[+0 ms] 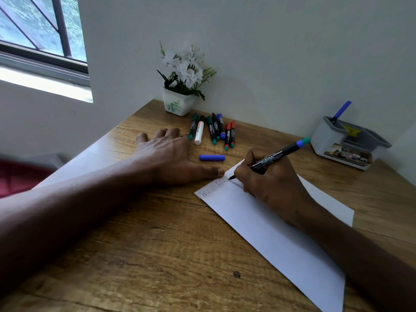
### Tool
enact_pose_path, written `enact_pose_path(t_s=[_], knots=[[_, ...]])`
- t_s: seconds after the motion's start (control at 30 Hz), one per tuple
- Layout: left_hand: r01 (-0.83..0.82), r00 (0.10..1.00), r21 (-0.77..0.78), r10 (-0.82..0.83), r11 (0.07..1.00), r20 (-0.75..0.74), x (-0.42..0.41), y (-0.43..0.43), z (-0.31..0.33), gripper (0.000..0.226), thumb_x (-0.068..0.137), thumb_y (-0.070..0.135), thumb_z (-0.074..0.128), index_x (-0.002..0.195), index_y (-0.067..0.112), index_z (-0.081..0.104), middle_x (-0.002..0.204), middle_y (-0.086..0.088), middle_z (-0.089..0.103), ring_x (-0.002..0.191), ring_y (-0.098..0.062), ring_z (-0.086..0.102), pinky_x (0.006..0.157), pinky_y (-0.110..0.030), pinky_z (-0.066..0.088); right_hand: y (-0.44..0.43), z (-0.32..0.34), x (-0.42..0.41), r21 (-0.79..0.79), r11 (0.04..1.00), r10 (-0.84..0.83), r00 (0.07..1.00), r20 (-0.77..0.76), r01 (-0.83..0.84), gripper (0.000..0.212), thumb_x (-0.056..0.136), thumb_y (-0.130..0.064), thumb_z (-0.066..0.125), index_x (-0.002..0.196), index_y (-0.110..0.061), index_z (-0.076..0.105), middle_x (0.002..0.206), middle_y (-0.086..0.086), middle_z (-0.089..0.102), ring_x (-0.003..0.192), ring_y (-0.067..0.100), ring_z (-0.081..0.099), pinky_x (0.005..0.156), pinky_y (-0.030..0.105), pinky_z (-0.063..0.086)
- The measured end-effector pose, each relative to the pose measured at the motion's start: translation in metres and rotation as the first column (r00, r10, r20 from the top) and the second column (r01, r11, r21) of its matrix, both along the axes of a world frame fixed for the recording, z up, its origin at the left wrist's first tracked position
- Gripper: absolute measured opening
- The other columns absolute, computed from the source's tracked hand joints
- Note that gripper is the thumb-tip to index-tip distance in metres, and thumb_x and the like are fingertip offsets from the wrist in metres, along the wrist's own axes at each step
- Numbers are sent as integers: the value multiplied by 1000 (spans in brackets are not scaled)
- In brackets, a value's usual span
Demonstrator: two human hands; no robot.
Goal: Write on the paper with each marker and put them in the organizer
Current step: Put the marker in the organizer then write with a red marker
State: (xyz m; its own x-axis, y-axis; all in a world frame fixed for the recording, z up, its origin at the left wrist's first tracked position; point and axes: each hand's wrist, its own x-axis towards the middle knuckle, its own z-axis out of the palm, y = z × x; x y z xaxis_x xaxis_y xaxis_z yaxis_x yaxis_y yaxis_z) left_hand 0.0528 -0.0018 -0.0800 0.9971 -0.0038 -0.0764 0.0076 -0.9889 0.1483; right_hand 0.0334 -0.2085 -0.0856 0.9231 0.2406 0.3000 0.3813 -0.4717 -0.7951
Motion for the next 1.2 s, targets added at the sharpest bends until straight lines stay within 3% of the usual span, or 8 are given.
enact_pose_path(t_s=[0.2, 0.43, 0.53, 0.67, 0.8, 0.97, 1.1, 1.2], knots=[[-4, 1000, -5, 4, 1000, -1, 0, -1, 0, 125, 62, 102, 40, 160, 24, 33, 171, -5, 23, 156, -29, 21, 122, -62, 16, 1, -2, 1, 28, 999, -42, 999, -3, 42, 18, 84, -11, 70, 68, -10, 61, 50, -3, 60, 48, 2, 55, 52, 18, 44], [-8, 1000, -18, 8, 1000, -4, 0, -1, 1, 125, 63, 102, 41, 160, 25, 32, 171, -5, 22, 156, -29, 21, 123, -63, 16, 1, -1, 0, 22, 999, -47, 998, -33, 48, 19, 85, -12, 69, 68, -11, 61, 50, -3, 60, 47, 2, 54, 51, 16, 43], [-10, 1000, -28, 11, 1000, 5, -1, -1, 0, 125, 63, 103, 41, 160, 25, 33, 171, -5, 23, 156, -29, 22, 122, -63, 17, 1, -2, 1, -2, 995, -100, 995, -2, 100, 22, 82, -15, 72, 65, -15, 59, 53, 0, 60, 51, 9, 55, 53, 26, 45], [-10, 1000, -45, 11, 999, 13, -2, 0, 0, 125, 62, 104, 41, 159, 25, 35, 170, -6, 25, 155, -29, 24, 122, -63, 18, 1, 0, -1, -14, 995, -101, 993, -56, 100, 12, 87, -13, 71, 75, -12, 67, 58, 0, 68, 52, 4, 61, 53, 22, 48], [14, 994, -144, 2, 989, 114, -5, -1, -2, 118, 63, 102, 45, 159, 34, 32, 169, -4, 26, 153, -30, 28, 122, -63, 19, -4, 2, 3, 299, 938, -114, 969, -218, 177, 14, 94, -10, 64, 82, -3, 67, 61, 4, 67, 52, 12, 56, 44, 21, 42], [170, 891, -143, -90, 975, 444, -5, -3, -1, 68, 81, 78, 57, 143, 48, 54, 151, 6, 46, 140, -19, 40, 112, -47, 33, -11, 6, 9, 503, 860, 111, 929, -353, 88, 19, 97, -15, 57, 100, -13, 75, 91, 11, 77, 80, 13, 68, 60, 22, 50], [265, 914, -99, -217, 959, 343, 2, -9, -4, 34, 93, 58, 65, 124, 46, 68, 123, 13, 56, 120, -11, 51, 100, -40, 40, -15, 9, 11, 566, 823, 212, 902, -377, 44, 32, 99, -23, 48, 97, -12, 78, 86, 11, 75, 73, 13, 65, 61, 23, 48], [335, 883, -250, -210, 908, 421, 6, -6, -8, 17, 96, 45, 69, 111, 40, 74, 104, 19, 65, 99, -5, 62, 81, -31, 48, -17, 11, 11, 612, 790, 240, 894, -379, 48, 26, 97, -14, 50, 102, -7, 74, 84, 12, 74, 68, 13, 65, 59, 22, 48]])
